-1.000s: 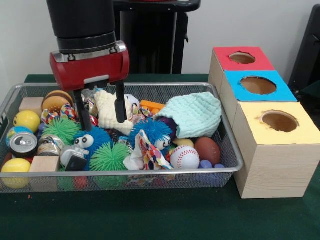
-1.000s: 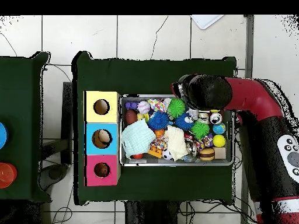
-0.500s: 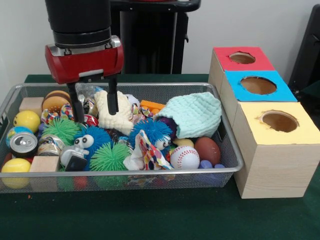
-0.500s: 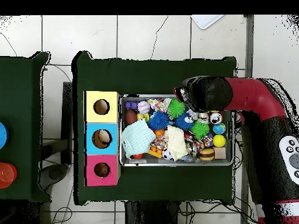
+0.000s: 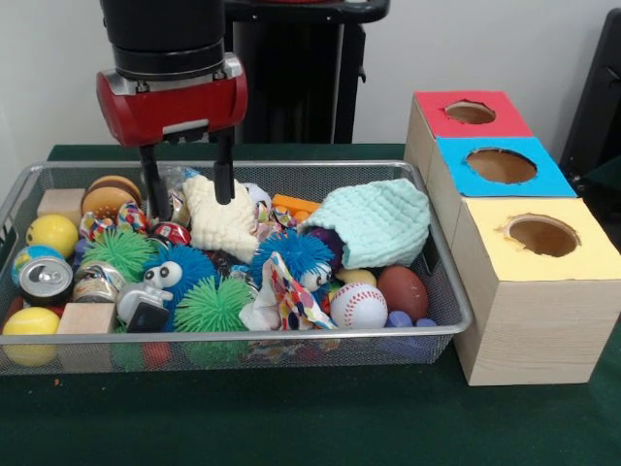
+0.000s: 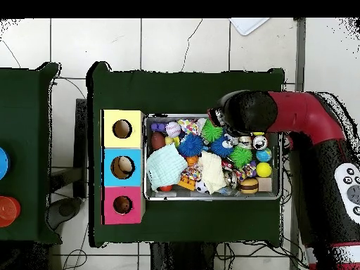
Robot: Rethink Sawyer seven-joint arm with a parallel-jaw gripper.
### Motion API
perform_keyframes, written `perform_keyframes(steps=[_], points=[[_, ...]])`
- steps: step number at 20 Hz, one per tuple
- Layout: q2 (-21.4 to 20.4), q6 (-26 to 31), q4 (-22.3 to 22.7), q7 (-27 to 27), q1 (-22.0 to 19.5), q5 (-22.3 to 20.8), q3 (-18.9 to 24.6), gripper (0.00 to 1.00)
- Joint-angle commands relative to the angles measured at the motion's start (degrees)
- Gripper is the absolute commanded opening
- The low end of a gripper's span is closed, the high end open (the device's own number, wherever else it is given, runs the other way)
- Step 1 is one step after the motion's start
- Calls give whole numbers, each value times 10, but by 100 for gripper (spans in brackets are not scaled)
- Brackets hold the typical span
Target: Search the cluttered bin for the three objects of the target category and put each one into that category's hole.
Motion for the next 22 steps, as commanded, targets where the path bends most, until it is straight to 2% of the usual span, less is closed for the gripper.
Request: perform_keyframes(steps=[1,7,10,22], points=[[2,70,13,-121,7,-27,-7,100],[-13,60,43,-79,18,-3,0,100],[-21,34,65,-55,23,2,1,100],[-30,-22,114,-33,14,0,0,100]])
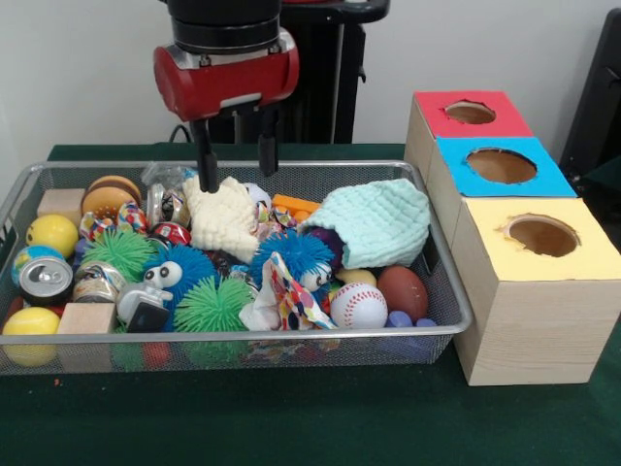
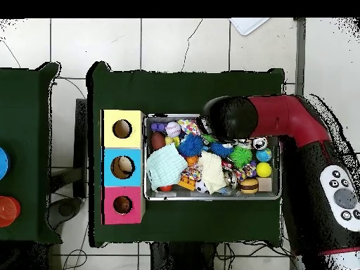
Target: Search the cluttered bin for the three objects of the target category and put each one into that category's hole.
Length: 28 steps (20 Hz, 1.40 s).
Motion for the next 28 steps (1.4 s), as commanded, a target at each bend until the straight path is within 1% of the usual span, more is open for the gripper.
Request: perform_keyframes(steps=[1,5,8,13,17,22,28], points=[[6,-26,65,-31,-6,-4,-1,100],[5,-33,71,-24,-8,-1,1,100],[9,-47,78,-8,-7,3,2,100],[10,-72,89,37,11,12,-6,100],[7,-80,89,72,35,21,-18,100],[4,-86,84,85,53,27,-32,100],[5,-83,70,87,66,38,-42,100]])
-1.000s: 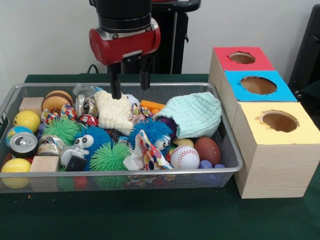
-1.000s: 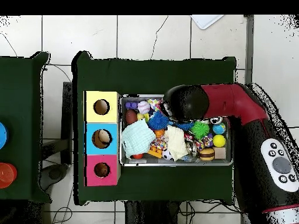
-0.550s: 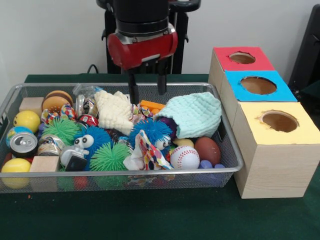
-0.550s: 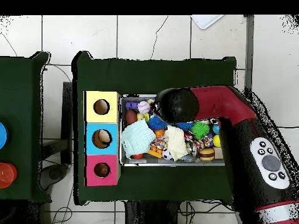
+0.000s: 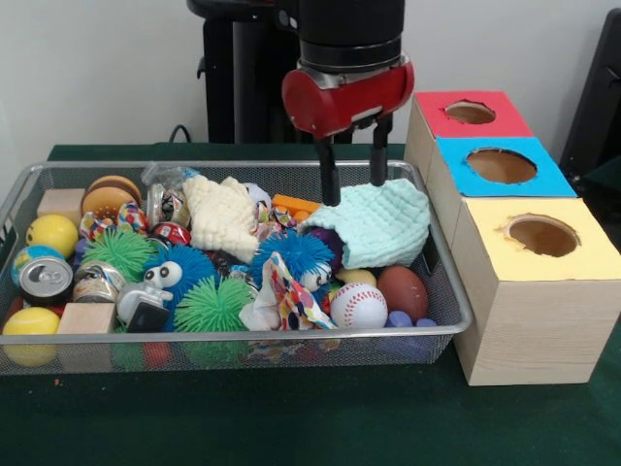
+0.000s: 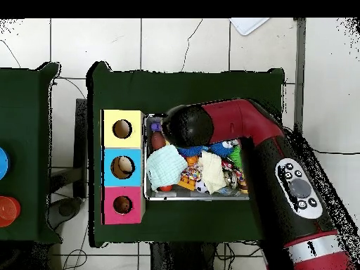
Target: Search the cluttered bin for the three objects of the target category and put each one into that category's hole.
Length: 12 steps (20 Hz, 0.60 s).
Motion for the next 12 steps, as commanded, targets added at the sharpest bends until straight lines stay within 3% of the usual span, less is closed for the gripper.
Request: perform_keyframes(steps=[1,12], points=[[8,-11,20,88,5,16,-35,100],[17,-28,29,57,7,-2,-50,100]])
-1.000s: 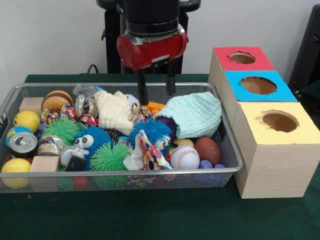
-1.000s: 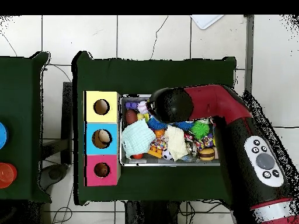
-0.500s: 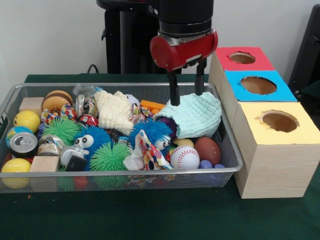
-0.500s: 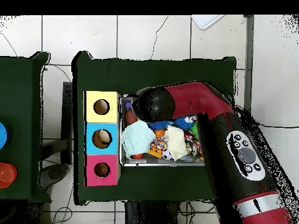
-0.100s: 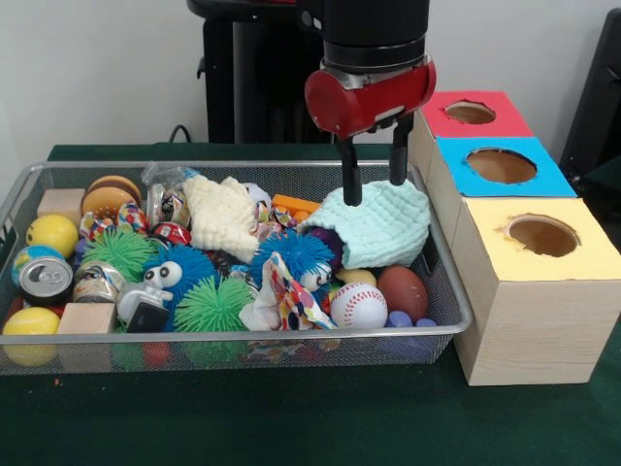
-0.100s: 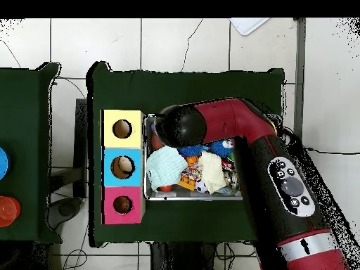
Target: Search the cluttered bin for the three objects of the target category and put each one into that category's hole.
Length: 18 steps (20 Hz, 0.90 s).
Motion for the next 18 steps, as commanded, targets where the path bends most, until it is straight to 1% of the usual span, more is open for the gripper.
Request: perform_keyframes(steps=[1,10,12,16,18], points=[[16,-21,30,54,-5,-13,-39,0],[25,-54,25,63,2,-6,-44,0],[29,-81,26,65,0,-6,-39,0],[56,-124,19,72,2,-6,-37,0],[62,-150,18,77,3,-3,-34,0]])
